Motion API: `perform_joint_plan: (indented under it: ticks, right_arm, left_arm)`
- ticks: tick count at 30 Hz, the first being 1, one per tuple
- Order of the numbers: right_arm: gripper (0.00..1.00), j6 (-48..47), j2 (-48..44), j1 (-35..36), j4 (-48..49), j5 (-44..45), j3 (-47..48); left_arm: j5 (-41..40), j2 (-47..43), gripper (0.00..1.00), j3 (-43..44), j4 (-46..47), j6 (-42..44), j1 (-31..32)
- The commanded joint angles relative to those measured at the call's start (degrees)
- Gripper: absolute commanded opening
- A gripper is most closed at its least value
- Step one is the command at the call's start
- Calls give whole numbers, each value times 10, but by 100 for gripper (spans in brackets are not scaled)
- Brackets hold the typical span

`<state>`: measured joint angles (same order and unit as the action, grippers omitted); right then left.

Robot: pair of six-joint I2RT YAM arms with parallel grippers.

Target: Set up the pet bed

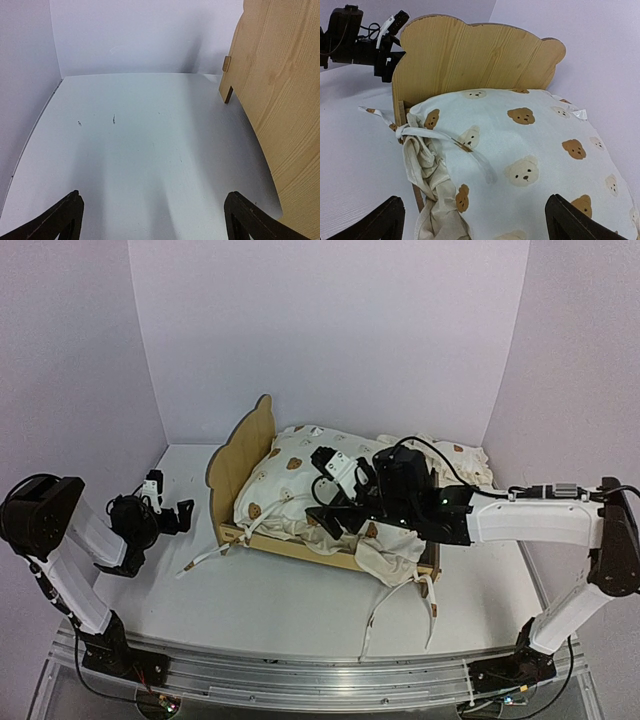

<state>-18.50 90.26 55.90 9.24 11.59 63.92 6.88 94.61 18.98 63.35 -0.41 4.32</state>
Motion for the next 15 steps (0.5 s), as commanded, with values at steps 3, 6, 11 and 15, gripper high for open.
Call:
perform_joint_plan:
  ticks: [3, 6, 11, 15]
  right_arm:
    - [98, -14, -38, -3, -18, 14, -22]
    - [98, -16, -43, -5, -17, 19, -29]
    - [98, -16, -47, -8, -22, 16, -30]
    - [98, -13, -53, -8, -33, 12, -23]
  left_arm:
    - [-10, 1, 100, 1, -2, -12, 0]
    - [-10, 1, 100, 1, -3, -12, 0]
    - [-10, 2, 100, 1, -3, -12, 0]
    - [-10, 2, 100, 1, -3, -12, 0]
